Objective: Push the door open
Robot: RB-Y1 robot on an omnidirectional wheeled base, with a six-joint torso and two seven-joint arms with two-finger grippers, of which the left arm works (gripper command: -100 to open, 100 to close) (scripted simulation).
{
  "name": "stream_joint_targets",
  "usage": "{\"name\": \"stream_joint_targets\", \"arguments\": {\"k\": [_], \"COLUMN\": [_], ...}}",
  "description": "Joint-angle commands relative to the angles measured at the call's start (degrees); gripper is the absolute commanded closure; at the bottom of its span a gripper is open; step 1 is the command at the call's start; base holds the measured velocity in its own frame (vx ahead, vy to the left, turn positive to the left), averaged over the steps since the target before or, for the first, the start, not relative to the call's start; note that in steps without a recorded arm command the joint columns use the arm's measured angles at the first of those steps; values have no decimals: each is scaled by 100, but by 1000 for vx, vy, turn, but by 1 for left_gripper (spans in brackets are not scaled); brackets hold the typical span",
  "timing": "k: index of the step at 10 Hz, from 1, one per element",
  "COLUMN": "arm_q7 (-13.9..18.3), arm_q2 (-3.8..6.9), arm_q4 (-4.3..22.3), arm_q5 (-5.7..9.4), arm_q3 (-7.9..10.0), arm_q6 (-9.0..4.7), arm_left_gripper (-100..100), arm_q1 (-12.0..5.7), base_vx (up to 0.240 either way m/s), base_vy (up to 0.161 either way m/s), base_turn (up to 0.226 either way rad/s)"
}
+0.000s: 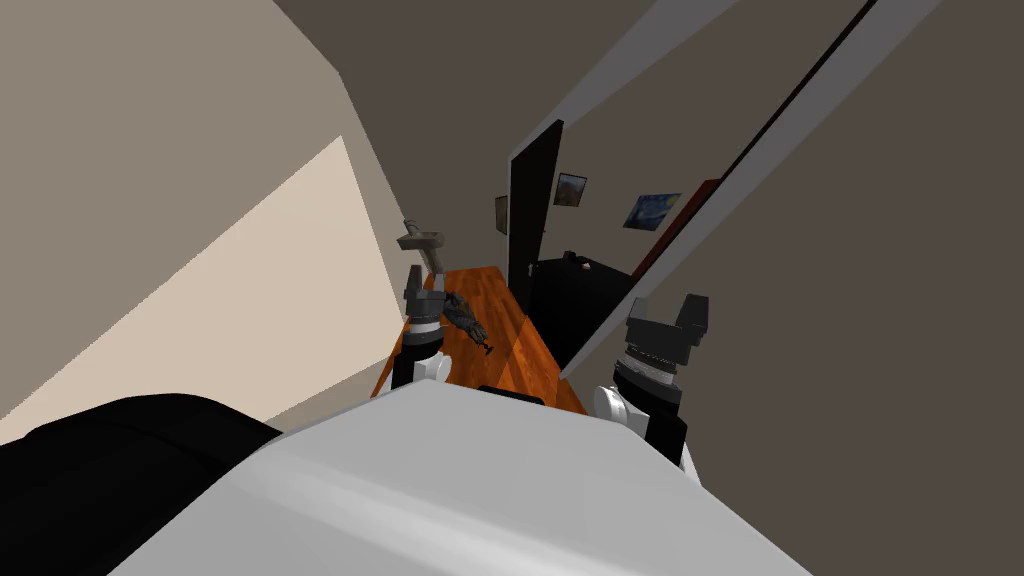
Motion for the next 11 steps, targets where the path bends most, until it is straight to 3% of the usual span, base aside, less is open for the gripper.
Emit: {"name": "stream_joint_targets", "arguments": {"k": [1, 11], "arm_q7": [19, 133], "arm_q2": [85, 428], "arm_q4": [181, 1303], "arm_q5": [3, 24], "arm_q3": [-38, -275], "arm_q6": [-22, -157], "arm_left_gripper": [-100, -100], "arm_q1": [-75, -540], "base_vx": [94, 139], "base_vy": [21, 48], "base_turn": [-102, -80]}}
